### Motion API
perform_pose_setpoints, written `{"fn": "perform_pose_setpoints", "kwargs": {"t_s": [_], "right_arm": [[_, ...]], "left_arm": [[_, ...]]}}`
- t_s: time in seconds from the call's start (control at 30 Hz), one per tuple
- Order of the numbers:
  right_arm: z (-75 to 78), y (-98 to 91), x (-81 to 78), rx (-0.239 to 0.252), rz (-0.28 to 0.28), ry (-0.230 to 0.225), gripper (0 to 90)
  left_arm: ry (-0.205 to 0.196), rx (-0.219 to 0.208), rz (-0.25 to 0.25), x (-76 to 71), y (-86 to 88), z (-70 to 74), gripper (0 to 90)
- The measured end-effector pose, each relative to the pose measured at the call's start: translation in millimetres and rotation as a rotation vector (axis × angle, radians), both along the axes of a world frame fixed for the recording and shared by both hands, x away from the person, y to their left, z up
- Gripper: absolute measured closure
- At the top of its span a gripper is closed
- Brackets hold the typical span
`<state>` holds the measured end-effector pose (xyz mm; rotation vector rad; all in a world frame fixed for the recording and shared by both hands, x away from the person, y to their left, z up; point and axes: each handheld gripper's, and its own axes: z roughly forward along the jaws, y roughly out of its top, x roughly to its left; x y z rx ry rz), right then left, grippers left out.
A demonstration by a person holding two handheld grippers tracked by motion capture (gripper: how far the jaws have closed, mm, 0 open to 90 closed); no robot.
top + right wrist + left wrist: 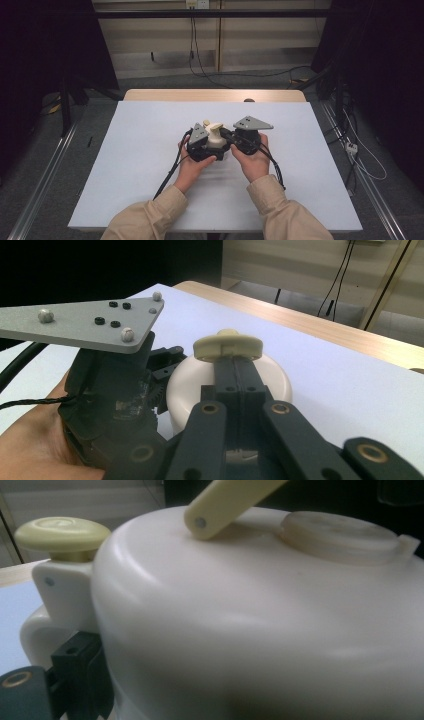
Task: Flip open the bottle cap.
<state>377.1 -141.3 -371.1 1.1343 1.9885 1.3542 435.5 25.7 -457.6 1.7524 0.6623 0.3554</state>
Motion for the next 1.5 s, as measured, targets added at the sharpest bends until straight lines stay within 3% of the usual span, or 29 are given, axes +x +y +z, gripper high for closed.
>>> {"fn": "perform_pose_setpoints", "kwargs": {"t_s": [1.5], "right_arm": [[3.2, 5.8, 7.0, -0.001, 0.002, -0.014, 90.0]], "left_arm": [[0.000, 0.006, 0.010, -1.2, -0.6, 0.6, 6.3]]}}
